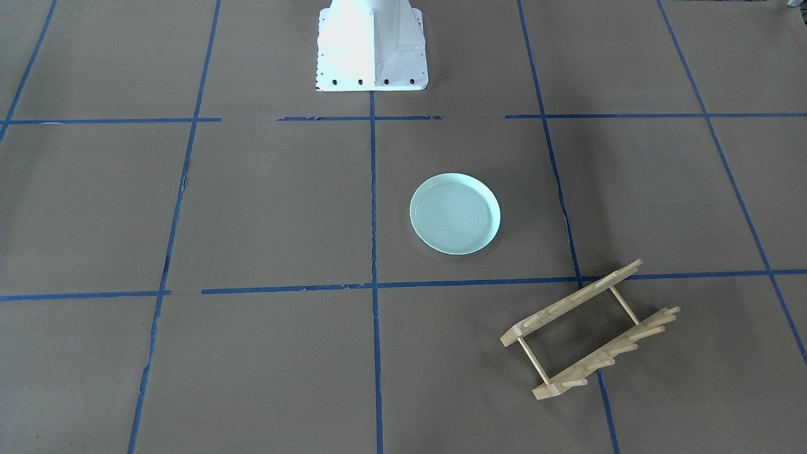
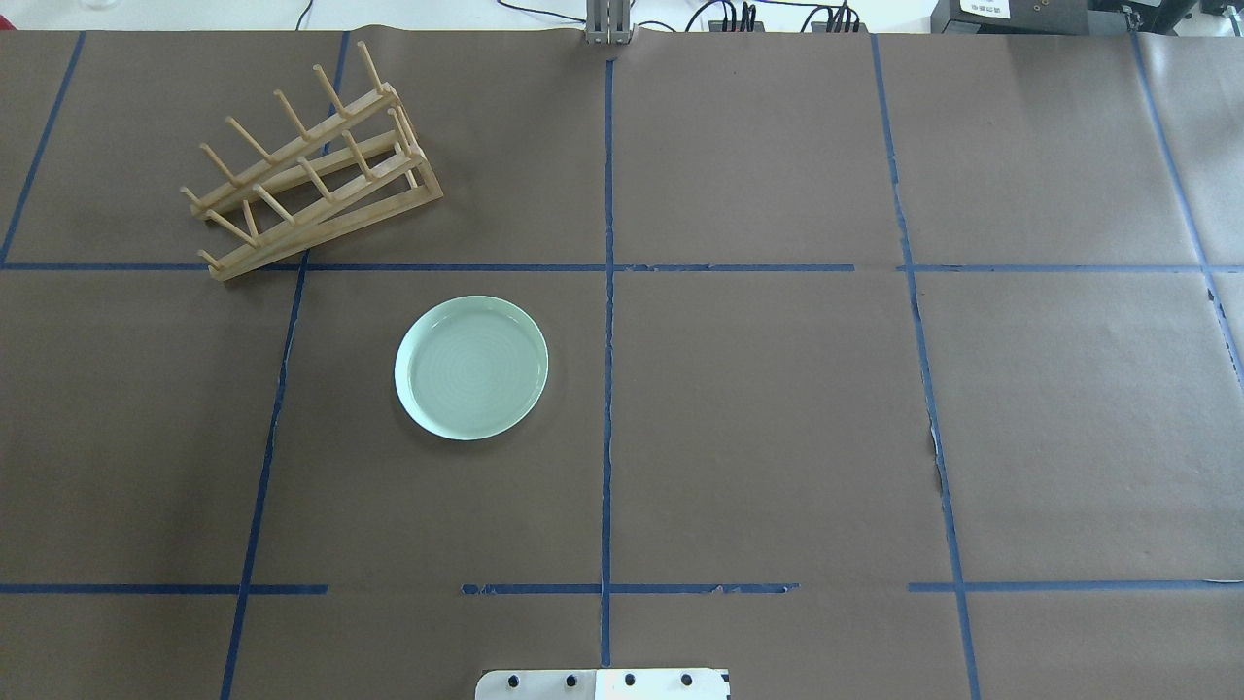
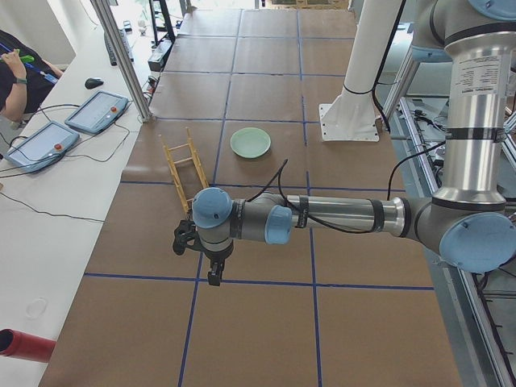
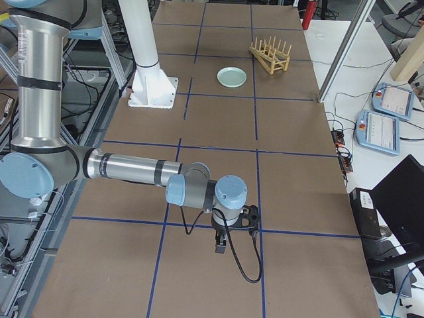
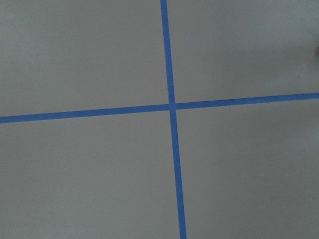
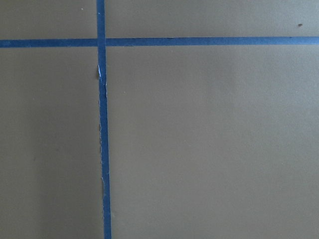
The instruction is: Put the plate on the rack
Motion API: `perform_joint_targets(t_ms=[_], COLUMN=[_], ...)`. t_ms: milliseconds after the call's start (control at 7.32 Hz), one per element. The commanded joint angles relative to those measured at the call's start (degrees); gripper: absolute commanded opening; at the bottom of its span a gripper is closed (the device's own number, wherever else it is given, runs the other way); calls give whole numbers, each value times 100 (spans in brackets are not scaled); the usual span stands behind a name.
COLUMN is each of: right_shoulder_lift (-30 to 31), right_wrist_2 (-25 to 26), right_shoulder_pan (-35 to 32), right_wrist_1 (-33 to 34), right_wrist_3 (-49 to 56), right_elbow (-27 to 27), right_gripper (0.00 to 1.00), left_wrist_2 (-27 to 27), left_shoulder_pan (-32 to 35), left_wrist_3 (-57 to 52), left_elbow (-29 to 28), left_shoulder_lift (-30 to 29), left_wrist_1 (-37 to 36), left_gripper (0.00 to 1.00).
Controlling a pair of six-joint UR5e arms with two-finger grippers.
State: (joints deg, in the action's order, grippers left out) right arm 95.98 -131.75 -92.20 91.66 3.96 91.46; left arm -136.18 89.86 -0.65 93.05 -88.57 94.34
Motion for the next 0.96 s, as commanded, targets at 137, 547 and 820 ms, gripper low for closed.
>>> perform_joint_targets(t_ms=[137, 547, 820], right_shoulder_lift=[0, 0, 0], right_wrist_2=[0, 0, 0], right_shoulder_pan=[0, 0, 0], right_wrist_1=[-7, -7, -7], right_wrist_3=[0, 0, 0], right_elbow=[3, 3, 3], right_gripper=[100, 100, 100], left_wrist_2=[179, 206, 364], left_shoulder_pan=[-3, -47, -561], left_wrist_3=[56, 83, 1166], left_elbow=[256, 1002, 1573], left_shoulder_lift=[-47, -73, -213], left_wrist_1=[-4, -13, -56], left_gripper=[100, 100, 100])
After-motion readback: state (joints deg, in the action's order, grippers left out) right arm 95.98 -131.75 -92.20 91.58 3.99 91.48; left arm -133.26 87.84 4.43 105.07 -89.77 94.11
